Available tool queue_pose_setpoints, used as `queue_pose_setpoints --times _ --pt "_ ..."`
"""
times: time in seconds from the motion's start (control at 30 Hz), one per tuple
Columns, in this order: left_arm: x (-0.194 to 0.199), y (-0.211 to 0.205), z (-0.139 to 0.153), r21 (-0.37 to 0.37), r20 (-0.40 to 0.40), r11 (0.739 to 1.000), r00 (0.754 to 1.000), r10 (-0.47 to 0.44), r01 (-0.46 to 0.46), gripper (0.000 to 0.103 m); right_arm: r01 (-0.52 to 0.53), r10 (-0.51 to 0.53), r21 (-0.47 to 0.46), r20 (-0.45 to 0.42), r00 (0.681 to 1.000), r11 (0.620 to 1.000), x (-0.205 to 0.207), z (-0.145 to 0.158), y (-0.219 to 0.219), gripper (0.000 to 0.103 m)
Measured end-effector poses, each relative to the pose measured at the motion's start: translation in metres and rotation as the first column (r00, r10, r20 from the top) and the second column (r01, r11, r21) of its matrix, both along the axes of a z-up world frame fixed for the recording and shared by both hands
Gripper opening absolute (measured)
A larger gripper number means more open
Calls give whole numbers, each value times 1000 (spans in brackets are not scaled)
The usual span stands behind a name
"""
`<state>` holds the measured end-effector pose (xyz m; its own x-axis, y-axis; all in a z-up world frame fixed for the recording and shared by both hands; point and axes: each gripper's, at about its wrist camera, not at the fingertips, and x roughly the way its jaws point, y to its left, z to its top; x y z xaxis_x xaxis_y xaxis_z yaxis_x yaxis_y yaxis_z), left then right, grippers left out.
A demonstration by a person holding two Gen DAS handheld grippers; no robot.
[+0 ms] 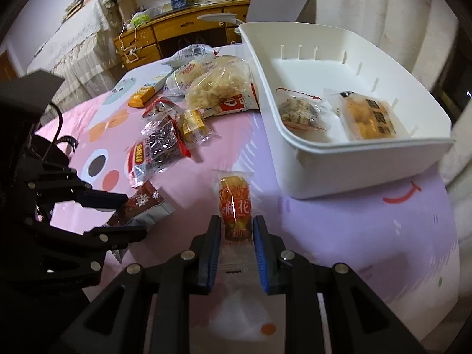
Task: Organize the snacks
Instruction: 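Grasp the brown snowflake-print packet with the left tool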
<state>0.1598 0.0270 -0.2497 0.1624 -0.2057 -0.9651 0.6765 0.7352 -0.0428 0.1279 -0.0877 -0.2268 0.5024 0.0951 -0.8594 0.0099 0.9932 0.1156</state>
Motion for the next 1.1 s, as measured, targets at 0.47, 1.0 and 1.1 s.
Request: queue_pose_setpoints --times 0.47,1.0,1.1 --pt "-18 9 66 -60 112 998 993 38 -31 37 168 -168 6 95 981 986 -54 34 -3 22" --pt "-4 -48 143 -165 141 986 989 49 -26 37 147 -142 -17 167 976 989 -48 80 -52 22" --pt "4 -66 151 -173 141 983 987 80 -55 37 121 -115 -25 166 979 992 -40 85 -66 22"
